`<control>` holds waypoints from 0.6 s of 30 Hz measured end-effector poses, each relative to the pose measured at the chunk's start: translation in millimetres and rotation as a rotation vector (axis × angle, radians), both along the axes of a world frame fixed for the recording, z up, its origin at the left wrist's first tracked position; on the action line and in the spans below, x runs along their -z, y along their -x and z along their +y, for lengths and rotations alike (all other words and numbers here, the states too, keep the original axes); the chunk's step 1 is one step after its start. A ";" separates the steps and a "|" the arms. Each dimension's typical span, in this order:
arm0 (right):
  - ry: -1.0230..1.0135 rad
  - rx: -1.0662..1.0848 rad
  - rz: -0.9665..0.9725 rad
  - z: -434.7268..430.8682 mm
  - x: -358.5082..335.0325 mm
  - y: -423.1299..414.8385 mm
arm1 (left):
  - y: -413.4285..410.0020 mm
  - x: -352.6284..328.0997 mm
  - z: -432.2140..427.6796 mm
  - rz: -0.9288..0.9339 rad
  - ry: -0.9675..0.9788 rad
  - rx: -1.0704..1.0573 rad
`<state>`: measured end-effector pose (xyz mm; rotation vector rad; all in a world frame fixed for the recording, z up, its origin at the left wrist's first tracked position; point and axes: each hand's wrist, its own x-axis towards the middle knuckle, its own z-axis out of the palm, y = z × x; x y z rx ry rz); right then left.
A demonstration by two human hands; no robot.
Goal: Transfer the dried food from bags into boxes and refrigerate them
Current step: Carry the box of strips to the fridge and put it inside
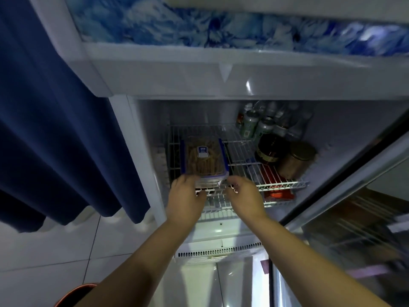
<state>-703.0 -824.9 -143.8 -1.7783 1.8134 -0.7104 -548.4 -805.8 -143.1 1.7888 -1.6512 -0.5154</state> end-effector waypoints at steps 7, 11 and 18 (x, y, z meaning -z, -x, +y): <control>0.068 -0.072 0.297 60.1 -59.3 12.8 | -24.9 -41.0 51.7 -0.041 0.086 0.187; 0.034 -0.146 0.504 95.4 -79.7 12.4 | -49.7 -59.5 82.4 -0.122 0.107 0.241; -0.002 -0.227 0.670 142.4 -100.0 -0.2 | -76.7 -89.8 133.0 -0.136 0.055 0.206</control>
